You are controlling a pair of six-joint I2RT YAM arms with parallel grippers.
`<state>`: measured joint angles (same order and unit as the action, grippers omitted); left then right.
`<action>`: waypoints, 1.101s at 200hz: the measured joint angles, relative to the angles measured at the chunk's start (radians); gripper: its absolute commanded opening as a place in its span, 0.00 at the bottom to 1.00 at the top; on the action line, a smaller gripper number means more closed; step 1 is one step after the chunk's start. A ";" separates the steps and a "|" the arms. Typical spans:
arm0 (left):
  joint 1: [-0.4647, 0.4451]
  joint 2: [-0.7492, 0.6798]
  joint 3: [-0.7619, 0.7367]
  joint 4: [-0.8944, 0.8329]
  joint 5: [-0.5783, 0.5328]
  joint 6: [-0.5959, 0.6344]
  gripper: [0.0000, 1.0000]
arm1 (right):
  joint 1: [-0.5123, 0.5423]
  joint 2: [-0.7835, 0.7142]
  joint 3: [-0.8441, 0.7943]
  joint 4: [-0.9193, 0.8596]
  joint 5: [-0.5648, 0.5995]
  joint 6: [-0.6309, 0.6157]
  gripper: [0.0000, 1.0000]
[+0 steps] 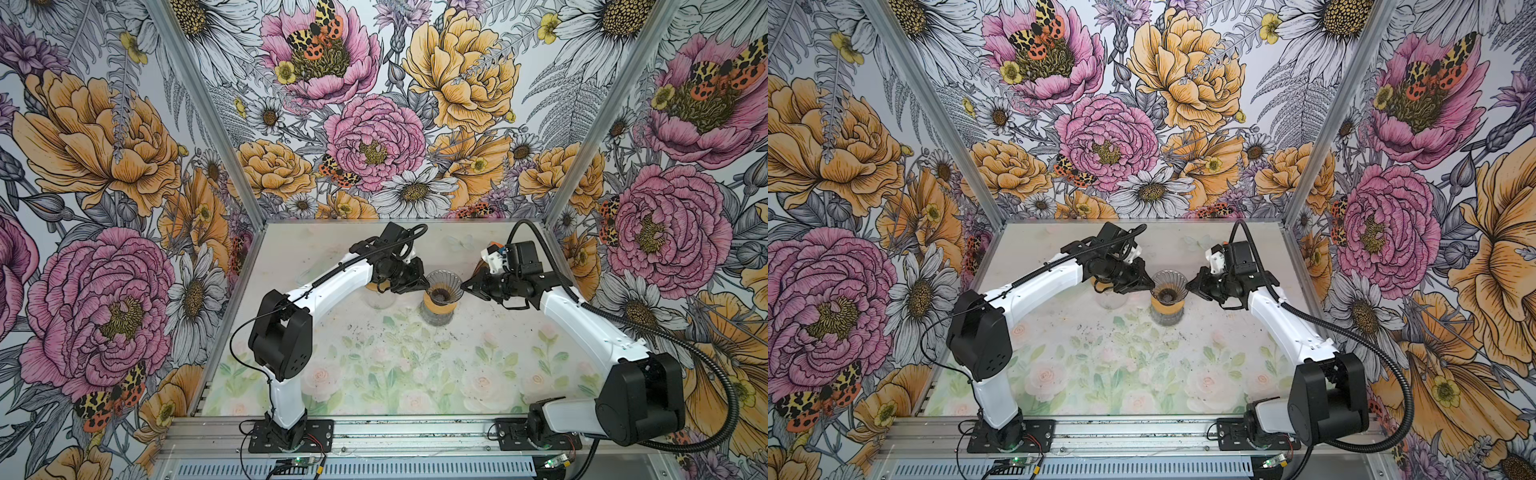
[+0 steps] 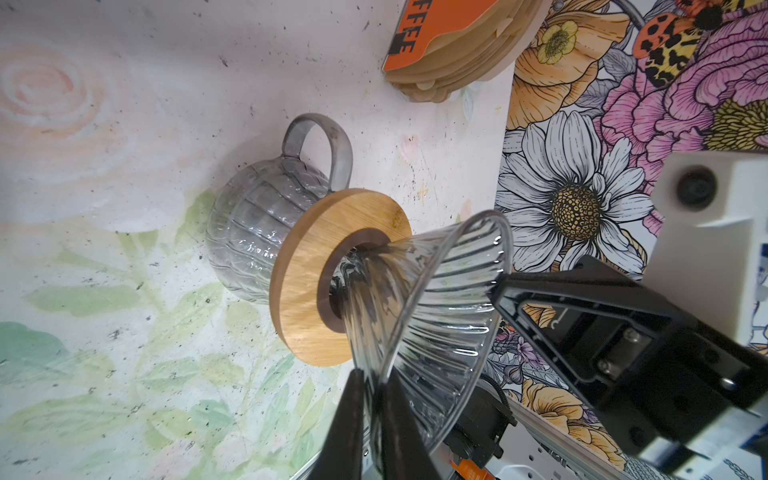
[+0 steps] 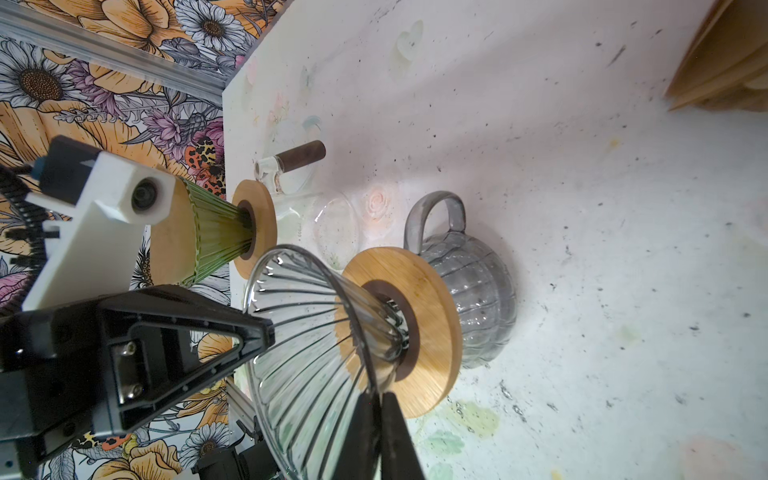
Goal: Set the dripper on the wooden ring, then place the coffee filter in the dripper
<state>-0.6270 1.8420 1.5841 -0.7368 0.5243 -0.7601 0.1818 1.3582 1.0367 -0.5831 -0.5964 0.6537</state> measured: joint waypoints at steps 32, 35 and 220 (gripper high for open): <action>0.000 0.000 0.000 0.000 -0.001 0.000 0.10 | 0.000 0.000 0.000 0.001 -0.001 0.000 0.07; 0.000 0.000 0.000 0.000 -0.001 0.000 0.10 | 0.000 0.000 0.000 0.001 -0.001 0.000 0.07; 0.000 0.000 0.000 0.000 -0.003 0.000 0.11 | 0.000 -0.002 -0.010 0.020 -0.004 0.000 0.07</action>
<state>-0.6270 1.8420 1.5841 -0.7368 0.5209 -0.7601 0.1818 1.3563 1.0271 -0.5632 -0.6003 0.6540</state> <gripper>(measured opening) 0.108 0.071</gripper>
